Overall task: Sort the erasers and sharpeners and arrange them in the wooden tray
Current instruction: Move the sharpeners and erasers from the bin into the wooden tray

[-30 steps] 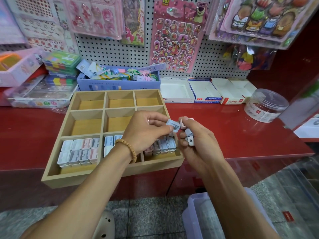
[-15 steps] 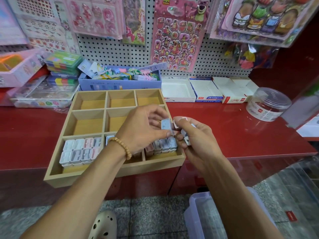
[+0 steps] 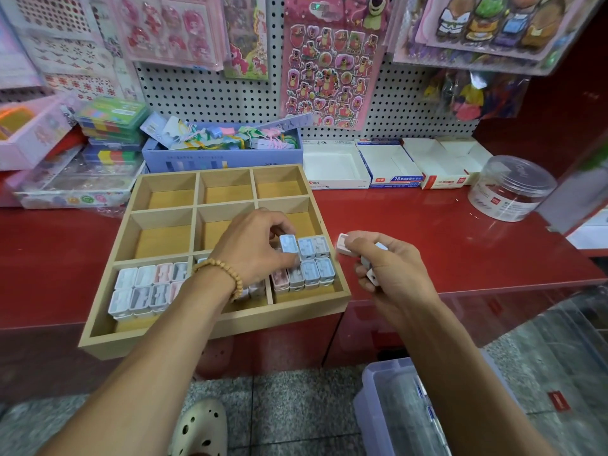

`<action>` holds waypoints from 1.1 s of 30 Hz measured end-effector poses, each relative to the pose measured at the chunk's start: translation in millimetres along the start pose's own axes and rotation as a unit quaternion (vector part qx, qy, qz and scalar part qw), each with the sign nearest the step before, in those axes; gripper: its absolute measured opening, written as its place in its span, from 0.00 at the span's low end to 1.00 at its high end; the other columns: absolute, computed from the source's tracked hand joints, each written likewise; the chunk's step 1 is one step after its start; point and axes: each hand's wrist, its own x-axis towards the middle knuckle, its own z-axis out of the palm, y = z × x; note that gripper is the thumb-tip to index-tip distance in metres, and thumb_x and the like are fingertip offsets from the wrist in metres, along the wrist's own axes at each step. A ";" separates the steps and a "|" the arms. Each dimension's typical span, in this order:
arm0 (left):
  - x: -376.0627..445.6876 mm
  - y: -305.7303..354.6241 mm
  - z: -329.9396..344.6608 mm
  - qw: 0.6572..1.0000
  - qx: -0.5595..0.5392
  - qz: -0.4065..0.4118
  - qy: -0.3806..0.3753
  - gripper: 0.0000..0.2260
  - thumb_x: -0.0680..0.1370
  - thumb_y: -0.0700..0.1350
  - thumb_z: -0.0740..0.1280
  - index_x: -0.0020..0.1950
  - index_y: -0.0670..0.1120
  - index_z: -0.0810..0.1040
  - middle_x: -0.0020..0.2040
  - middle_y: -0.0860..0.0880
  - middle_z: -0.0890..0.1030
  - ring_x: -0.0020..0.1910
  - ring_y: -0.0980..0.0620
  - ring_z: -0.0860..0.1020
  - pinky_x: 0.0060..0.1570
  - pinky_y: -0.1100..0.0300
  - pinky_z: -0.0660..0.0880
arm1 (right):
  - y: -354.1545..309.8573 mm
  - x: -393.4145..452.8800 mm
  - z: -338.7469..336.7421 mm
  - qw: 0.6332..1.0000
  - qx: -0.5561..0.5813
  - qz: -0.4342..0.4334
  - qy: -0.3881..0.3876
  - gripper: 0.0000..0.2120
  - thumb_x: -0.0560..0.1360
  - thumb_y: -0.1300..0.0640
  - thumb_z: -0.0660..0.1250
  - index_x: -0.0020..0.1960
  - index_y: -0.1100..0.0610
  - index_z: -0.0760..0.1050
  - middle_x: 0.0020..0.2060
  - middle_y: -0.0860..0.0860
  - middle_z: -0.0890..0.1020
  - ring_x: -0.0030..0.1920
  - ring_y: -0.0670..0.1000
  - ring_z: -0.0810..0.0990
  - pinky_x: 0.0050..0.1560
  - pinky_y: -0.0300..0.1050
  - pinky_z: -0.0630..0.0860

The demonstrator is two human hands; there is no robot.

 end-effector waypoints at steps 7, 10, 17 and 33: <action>7.2 -1.5 9.7 0.999 0.019 -0.011 -0.032 0.17 0.64 0.48 0.81 0.50 0.54 0.81 0.49 0.53 0.77 0.49 0.54 0.75 0.52 0.56 0.74 | 2.1 2.0 -4.2 1.000 -0.009 -0.002 0.010 0.05 0.72 0.64 0.74 0.42 0.59 0.79 0.33 0.54 0.79 0.27 0.47 0.67 0.22 0.37 0.61; 9.0 -1.0 8.9 0.999 0.019 -0.014 -0.045 0.22 0.64 0.49 0.81 0.54 0.52 0.81 0.50 0.54 0.77 0.51 0.54 0.75 0.55 0.56 0.74 | 2.4 2.7 -4.3 1.000 -0.009 -0.003 0.009 0.06 0.72 0.64 0.75 0.41 0.58 0.78 0.28 0.50 0.78 0.27 0.46 0.67 0.22 0.37 0.61; 2.8 6.1 -1.5 0.995 -0.092 0.035 -0.001 0.22 0.64 0.51 0.81 0.56 0.53 0.80 0.48 0.54 0.80 0.47 0.58 0.77 0.47 0.67 0.74 | 2.0 2.1 -0.3 1.000 -0.012 -0.015 -0.004 0.07 0.71 0.62 0.76 0.40 0.58 0.78 0.26 0.49 0.75 0.27 0.46 0.67 0.22 0.38 0.61; -15.5 6.8 -6.5 0.984 -0.160 0.080 -0.007 0.19 0.66 0.41 0.80 0.56 0.49 0.83 0.43 0.51 0.80 0.36 0.59 0.75 0.38 0.66 0.72 | 3.1 -6.2 24.5 0.999 -0.010 -0.019 -0.047 0.05 0.75 0.64 0.71 0.40 0.61 0.78 0.25 0.50 0.76 0.25 0.46 0.64 0.22 0.38 0.58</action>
